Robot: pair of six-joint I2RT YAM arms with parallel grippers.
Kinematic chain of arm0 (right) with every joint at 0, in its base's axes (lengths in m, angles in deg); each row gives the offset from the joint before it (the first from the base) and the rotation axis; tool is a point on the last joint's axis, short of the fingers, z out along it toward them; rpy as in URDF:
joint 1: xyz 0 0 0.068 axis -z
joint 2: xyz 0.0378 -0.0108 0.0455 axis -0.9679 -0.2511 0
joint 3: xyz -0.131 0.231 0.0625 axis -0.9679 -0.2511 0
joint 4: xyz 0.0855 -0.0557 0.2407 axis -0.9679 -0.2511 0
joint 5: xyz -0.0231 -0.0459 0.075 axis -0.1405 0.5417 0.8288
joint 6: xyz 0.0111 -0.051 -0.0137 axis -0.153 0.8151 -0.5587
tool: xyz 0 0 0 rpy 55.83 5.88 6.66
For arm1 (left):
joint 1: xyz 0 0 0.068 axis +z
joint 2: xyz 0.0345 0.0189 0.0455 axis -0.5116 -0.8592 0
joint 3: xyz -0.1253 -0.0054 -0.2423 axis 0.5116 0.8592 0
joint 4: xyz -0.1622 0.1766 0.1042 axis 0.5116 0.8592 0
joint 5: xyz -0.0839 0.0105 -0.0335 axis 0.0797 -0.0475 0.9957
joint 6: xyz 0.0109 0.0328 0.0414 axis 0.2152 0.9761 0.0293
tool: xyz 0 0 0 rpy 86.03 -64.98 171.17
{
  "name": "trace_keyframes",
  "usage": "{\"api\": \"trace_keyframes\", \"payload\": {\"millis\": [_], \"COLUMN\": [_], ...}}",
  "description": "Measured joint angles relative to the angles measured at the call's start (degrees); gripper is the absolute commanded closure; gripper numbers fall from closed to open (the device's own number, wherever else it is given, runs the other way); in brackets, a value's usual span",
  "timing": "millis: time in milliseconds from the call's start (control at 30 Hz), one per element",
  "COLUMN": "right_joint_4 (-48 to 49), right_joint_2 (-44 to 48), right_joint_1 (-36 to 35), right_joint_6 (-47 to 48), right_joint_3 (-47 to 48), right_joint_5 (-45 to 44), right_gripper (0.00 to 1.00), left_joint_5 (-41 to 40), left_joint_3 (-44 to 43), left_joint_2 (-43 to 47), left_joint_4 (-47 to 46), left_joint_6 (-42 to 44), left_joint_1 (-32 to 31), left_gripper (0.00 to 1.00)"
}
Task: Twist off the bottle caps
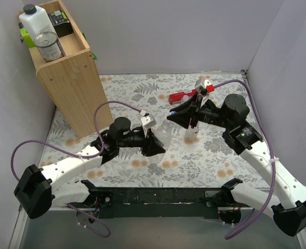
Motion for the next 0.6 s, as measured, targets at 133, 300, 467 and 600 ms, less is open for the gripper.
{"api": "trace_keyframes", "payload": {"millis": [133,300,467,600], "right_joint_4": [-6.0,-10.7,-12.7,-12.3], "right_joint_2": [0.7,0.7,-3.0,-9.3], "right_joint_1": [-0.2,-6.1,-15.0,-16.8], "right_joint_6": [1.1,2.1,0.9,-0.6], "right_joint_3": [1.3,2.3,1.9,-1.1], "right_joint_5": [-9.7,-24.5,-37.6,-44.7], "right_gripper": [0.85,0.86,0.86,0.85], "left_joint_5": [-11.4,-25.6,-36.7,-41.4], "left_joint_3": [0.0,1.6,4.0,5.2], "left_joint_2": [2.3,7.6,15.3,19.6], "left_joint_4": [2.1,3.3,3.2,2.2], "left_joint_6": [-0.7,-1.9,-1.9,-1.6], "left_joint_1": [2.8,6.1,6.2,6.2], "left_gripper": [0.95,0.95,0.95,0.95]}}
